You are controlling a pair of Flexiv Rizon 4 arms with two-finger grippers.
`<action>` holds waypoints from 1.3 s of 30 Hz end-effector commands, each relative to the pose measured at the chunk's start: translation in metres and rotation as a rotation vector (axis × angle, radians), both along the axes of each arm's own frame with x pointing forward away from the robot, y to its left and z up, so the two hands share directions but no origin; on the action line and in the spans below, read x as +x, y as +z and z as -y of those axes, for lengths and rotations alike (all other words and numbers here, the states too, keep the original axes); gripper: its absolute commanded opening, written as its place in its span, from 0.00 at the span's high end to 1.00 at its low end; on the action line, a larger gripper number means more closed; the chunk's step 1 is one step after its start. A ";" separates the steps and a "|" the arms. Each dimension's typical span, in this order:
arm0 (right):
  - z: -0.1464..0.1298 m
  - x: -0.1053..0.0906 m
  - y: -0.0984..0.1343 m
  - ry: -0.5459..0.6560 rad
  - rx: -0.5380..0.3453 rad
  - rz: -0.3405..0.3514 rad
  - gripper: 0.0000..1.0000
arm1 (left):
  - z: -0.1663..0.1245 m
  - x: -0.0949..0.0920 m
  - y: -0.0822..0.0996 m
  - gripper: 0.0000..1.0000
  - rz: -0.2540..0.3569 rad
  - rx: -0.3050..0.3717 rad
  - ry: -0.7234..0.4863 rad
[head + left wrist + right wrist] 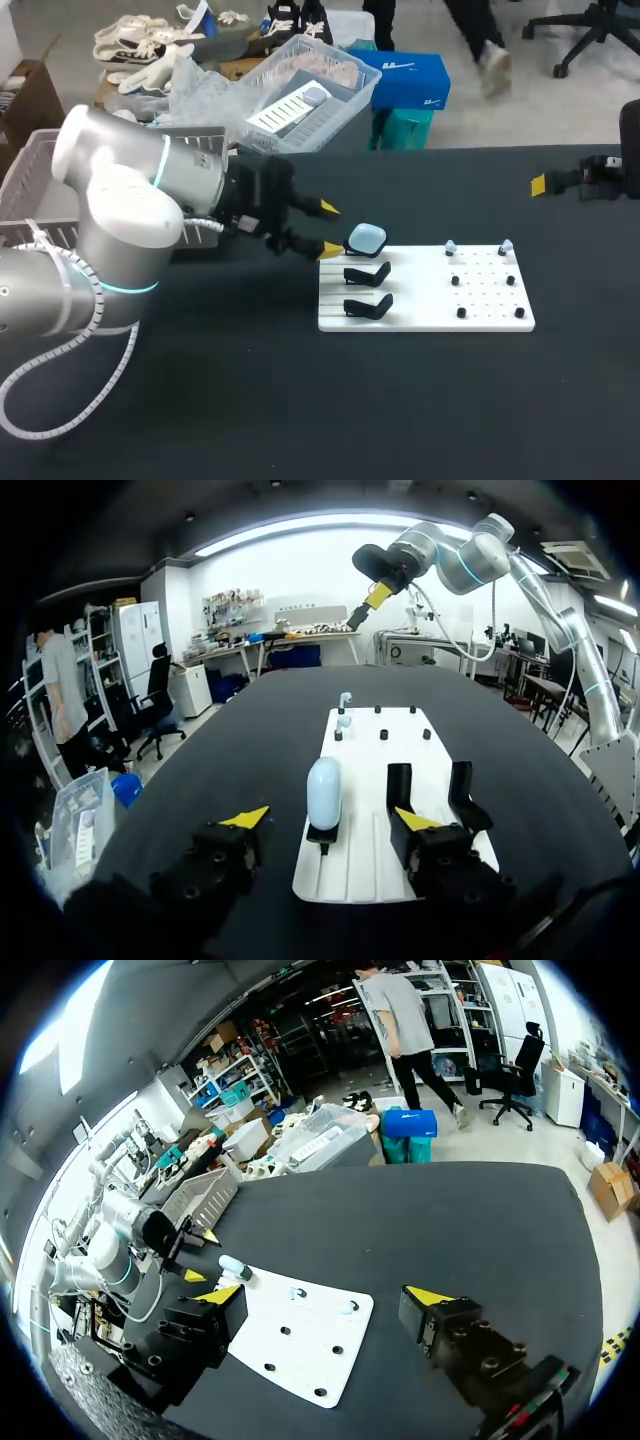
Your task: Pick up each earbud case from the left stands, insert the matching earbuds, close the lid, and place the case in the box.
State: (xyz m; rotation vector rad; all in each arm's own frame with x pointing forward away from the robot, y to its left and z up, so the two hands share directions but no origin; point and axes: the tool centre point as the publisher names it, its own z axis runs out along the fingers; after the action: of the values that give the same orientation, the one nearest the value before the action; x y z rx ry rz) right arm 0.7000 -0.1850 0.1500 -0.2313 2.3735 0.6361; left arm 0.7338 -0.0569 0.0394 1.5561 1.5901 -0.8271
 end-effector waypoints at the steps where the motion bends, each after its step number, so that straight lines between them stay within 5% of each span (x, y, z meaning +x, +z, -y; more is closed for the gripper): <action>1: 0.000 0.000 0.000 0.000 0.000 0.000 0.00 | 0.004 0.001 -0.004 0.27 0.001 -0.005 -0.006; 3: 0.000 0.000 0.000 0.000 0.000 0.000 0.00 | 0.006 0.002 -0.006 0.33 0.003 -0.003 -0.009; 31: 0.000 0.000 0.000 0.000 0.000 0.000 0.00 | 0.036 0.013 -0.016 0.29 0.025 0.017 -0.029; 35: 0.000 0.000 0.000 0.000 0.000 0.000 0.00 | 0.036 0.014 -0.018 0.36 0.023 0.023 -0.028; 39: 0.000 0.000 0.000 0.000 0.000 0.000 0.00 | 0.036 0.015 -0.018 0.58 0.021 0.027 -0.025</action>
State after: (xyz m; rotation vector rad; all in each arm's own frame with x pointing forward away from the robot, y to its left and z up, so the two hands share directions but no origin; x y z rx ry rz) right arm 0.7000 -0.1850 0.1500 -0.2313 2.3735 0.6361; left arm 0.7460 -0.0916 0.0220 1.5966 1.5731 -0.8020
